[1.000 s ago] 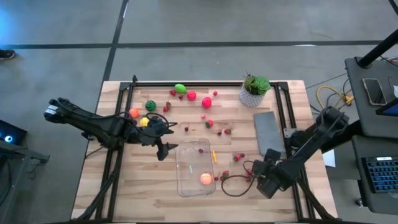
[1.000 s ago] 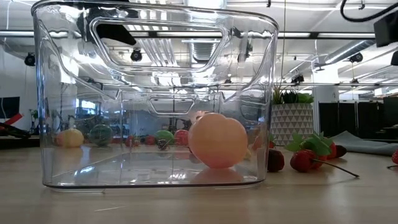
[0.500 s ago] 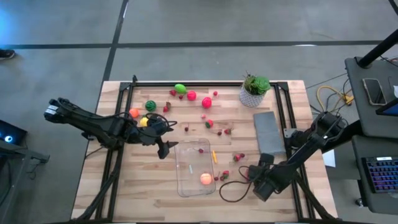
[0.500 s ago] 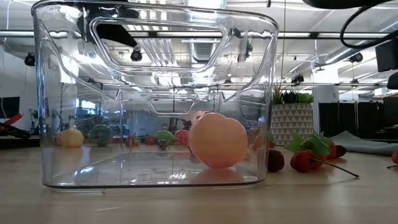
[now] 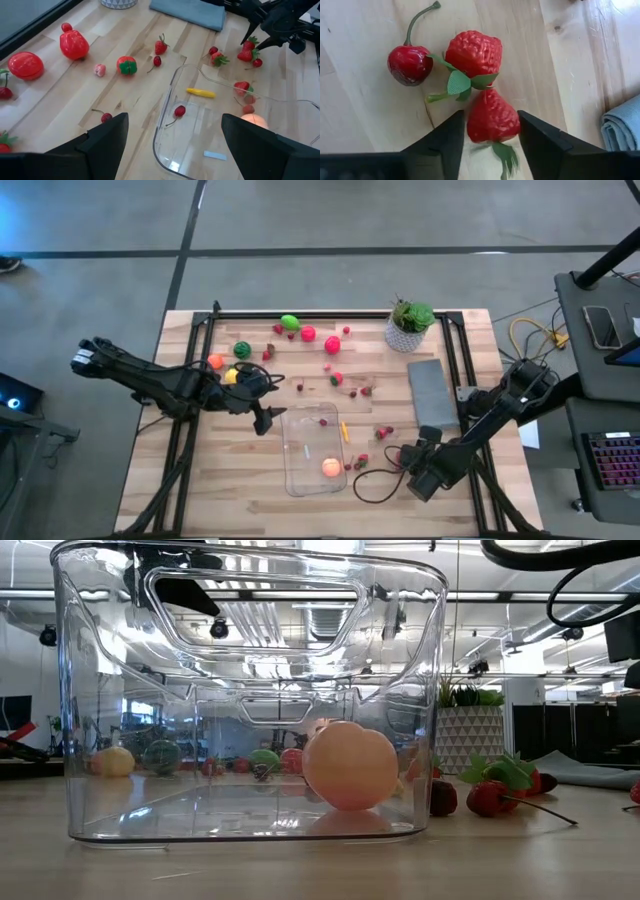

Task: Pick and placing Produce into tupperware
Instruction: Put the red strawberry into the transparent bin

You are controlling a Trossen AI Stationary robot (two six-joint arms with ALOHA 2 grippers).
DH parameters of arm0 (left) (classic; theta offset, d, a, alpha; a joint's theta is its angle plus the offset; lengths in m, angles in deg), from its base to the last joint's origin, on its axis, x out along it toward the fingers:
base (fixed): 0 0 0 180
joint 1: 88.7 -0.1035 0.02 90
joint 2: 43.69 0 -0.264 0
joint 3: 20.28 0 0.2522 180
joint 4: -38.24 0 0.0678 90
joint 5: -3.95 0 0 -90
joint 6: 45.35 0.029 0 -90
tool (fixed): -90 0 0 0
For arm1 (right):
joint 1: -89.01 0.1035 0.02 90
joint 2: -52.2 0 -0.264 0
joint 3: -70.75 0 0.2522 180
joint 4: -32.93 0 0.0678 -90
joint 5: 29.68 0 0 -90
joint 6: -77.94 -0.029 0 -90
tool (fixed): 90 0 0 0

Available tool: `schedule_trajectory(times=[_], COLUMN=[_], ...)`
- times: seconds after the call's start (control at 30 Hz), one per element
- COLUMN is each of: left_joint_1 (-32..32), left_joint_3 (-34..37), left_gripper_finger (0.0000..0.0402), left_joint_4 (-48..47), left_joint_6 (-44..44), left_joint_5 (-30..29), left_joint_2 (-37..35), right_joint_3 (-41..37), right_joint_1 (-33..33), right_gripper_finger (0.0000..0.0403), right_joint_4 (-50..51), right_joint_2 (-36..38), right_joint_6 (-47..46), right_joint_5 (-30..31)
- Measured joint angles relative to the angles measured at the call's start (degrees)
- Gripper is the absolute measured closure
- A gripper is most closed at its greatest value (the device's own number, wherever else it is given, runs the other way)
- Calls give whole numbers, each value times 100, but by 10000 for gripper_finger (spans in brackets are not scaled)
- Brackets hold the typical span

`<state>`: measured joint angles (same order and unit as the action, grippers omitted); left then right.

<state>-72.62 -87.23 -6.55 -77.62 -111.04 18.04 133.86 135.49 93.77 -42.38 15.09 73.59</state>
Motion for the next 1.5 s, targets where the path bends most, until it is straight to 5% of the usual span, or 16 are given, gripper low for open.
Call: schedule_trajectory(times=[0.17, 0.57, 0.9, 1.17, 1.5], left_joint_1=[0, 0, 4, 5, 11], left_joint_3=[2, 2, 11, 149, 1150], left_gripper_finger=[96, 96, 96, 96, 96], left_joint_4=[2, -258, -2083, -3246, -3560], left_joint_6=[0, -7, -1315, -2508, -3276], left_joint_5=[-63, -63, -282, -482, -380], left_joint_2=[0, -69, -634, -1162, -1964], right_joint_3=[0, 606, 1610, 2676, 4562], right_joint_1=[0, -190, -1757, -3228, -3420], right_gripper_finger=[271, 263, 259, 258, 257], right_joint_4=[3, 925, 446, -535, -416], right_joint_2=[10, 608, 1139, 396, -1663], right_joint_6=[8, -507, 1278, 3011, 3021], right_joint_5=[-14, 492, 714, -846, -1856])
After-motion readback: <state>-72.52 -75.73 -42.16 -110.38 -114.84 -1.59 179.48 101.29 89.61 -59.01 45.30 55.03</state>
